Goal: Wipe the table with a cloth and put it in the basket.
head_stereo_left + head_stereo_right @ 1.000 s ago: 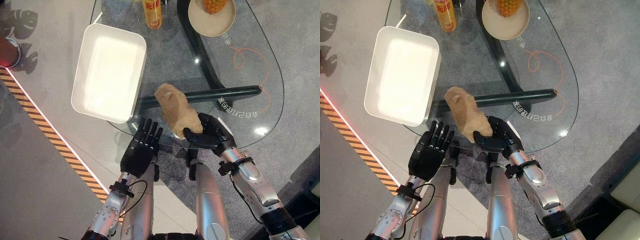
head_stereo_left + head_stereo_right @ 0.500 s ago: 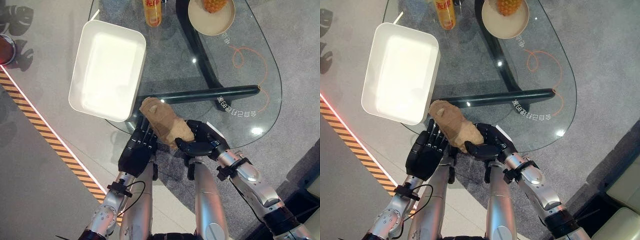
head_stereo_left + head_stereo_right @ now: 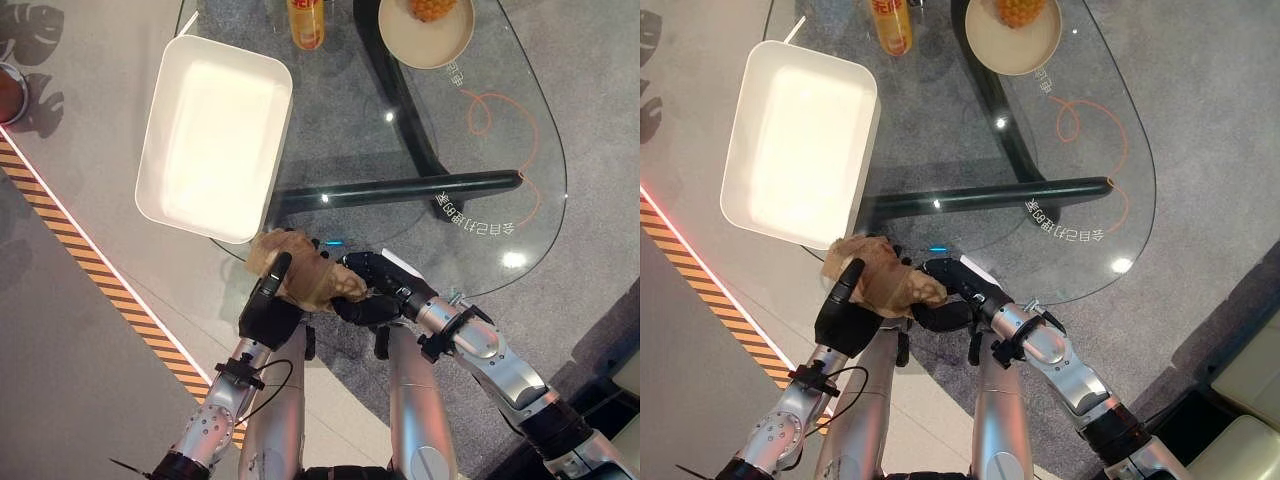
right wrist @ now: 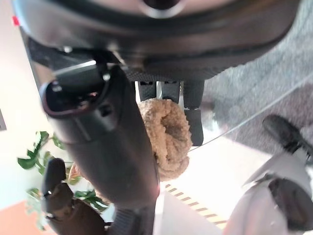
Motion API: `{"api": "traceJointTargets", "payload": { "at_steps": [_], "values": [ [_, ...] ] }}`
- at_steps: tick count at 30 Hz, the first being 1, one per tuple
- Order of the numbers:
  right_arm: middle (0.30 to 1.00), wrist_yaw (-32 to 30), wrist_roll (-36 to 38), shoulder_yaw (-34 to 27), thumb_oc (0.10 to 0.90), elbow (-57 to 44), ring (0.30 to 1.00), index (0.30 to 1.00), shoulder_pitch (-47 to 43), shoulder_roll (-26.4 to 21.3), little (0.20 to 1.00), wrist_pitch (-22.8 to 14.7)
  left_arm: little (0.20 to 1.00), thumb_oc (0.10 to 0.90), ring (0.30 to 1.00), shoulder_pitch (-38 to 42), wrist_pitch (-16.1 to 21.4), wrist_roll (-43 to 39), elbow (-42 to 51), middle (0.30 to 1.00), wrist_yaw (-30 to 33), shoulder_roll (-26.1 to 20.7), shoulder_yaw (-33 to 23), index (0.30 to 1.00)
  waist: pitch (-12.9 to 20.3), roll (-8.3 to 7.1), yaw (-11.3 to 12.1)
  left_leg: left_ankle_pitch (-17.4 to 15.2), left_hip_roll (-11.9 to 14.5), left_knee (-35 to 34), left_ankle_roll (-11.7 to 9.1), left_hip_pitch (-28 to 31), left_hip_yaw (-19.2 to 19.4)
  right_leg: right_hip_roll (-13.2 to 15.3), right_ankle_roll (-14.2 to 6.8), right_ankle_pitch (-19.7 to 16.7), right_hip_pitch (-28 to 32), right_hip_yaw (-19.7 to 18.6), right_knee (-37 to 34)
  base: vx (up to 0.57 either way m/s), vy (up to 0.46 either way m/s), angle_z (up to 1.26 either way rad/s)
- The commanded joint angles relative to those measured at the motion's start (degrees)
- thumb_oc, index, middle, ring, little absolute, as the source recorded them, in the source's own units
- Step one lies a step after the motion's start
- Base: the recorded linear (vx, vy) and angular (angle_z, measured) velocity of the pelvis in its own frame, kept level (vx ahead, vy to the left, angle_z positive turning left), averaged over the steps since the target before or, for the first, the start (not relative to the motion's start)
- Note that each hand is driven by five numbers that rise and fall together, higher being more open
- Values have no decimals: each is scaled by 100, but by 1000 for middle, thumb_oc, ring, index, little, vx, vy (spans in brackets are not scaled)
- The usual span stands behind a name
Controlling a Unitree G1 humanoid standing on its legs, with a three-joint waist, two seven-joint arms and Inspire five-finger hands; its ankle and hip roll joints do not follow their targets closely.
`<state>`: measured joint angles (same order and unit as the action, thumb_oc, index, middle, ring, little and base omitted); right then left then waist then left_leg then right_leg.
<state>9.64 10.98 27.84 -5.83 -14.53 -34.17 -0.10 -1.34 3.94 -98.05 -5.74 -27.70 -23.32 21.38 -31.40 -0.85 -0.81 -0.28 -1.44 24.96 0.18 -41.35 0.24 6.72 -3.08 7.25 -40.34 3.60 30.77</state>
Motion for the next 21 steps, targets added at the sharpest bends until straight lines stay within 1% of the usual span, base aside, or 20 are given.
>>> {"api": "traceJointTargets", "payload": {
  "at_steps": [1, 5, 8, 9, 10, 11, 12, 13, 16, 21],
  "values": [
    [300, -133, -722, 306, 100, -719, 300, 300, -165, -319, 200, 58, 900, 800, 900, -3, 57, -106, 1238, 900, -1002, 65, 101, 900, 161, 18, 55, -570, -178, 476, 358, 41, 558, -422, 217, -754, 47, 254, -714, 0, 0, 0],
    [300, -73, -1167, 484, 100, -746, 300, 300, -340, -296, 200, 391, 900, 800, 900, 87, 114, -294, 1309, 900, -997, 130, 161, 900, 161, 44, 68, -553, -207, 430, 364, 59, 558, -424, 222, -745, 47, 258, -736, 0, 0, 0],
    [300, -67, -1237, 562, 100, -724, 300, 300, -421, -310, 200, 528, 900, 800, 900, 102, 173, -367, 1319, 900, -1032, 151, 146, 900, 161, 61, 87, -539, -225, 384, 361, 83, 559, -414, 223, -742, 59, 278, -759, 0, 0, 0],
    [300, -84, -1238, 564, 100, -721, 300, 300, -429, -311, 200, 548, 851, 751, 858, 102, 202, -388, 1317, 858, -1031, 158, 144, 858, 161, 64, 89, -538, -226, 380, 360, 87, 561, -413, 224, -741, 60, 279, -759, 0, 0, 0],
    [300, -108, -1239, 572, 100, -711, 300, 300, -437, -306, 200, 560, 779, 679, 796, 103, 231, -403, 1321, 796, -1026, 162, 142, 796, 161, 65, 92, -537, -228, 377, 361, 87, 561, -413, 225, -741, 58, 280, -760, 0, 0, 0],
    [300, -149, -1238, 577, 100, -685, 300, 300, -454, -300, 200, 573, 505, 405, 561, 109, 269, -449, 1324, 561, -1025, 169, 134, 561, 161, 66, 95, -529, -233, 370, 360, 85, 559, -411, 226, -744, 55, 280, -764, -78, -1, 1],
    [300, -183, -1226, 546, 100, -657, 300, 300, -542, -304, 200, 583, 200, 100, 300, 192, 298, -505, 1322, 300, -1039, 180, 100, 300, 161, 42, 79, -333, -254, 299, 388, -55, 592, -388, 262, -916, -75, 295, -843, -89, -5, 2],
    [300, -254, -1219, 517, 100, -622, 300, 300, -544, -294, 200, 581, 200, 100, 300, 177, 351, -624, 1316, 300, -1051, 206, 73, 300, 161, 35, 88, -336, -258, 291, 388, -46, 582, -385, 255, -922, -66, 299, -850, -89, -11, 3],
    [300, -298, -1198, 464, 100, -622, 300, 300, -542, -292, 200, 580, 200, 100, 300, 176, 348, -790, 1295, 300, -1080, 244, 23, 300, 161, 12, 91, -337, -258, 284, 392, -28, 584, -387, 247, -932, -45, 304, -863, 0, 0, 0],
    [300, -340, -1180, 397, 100, -631, 300, 300, -513, -252, 200, 589, 200, 100, 300, 141, 306, -775, 1311, 300, -1093, 291, -24, 300, 161, -22, 101, -334, -256, 232, 393, 20, 591, -398, 241, -951, -13, 323, -888, 0, 0, 0]
  ]
}}
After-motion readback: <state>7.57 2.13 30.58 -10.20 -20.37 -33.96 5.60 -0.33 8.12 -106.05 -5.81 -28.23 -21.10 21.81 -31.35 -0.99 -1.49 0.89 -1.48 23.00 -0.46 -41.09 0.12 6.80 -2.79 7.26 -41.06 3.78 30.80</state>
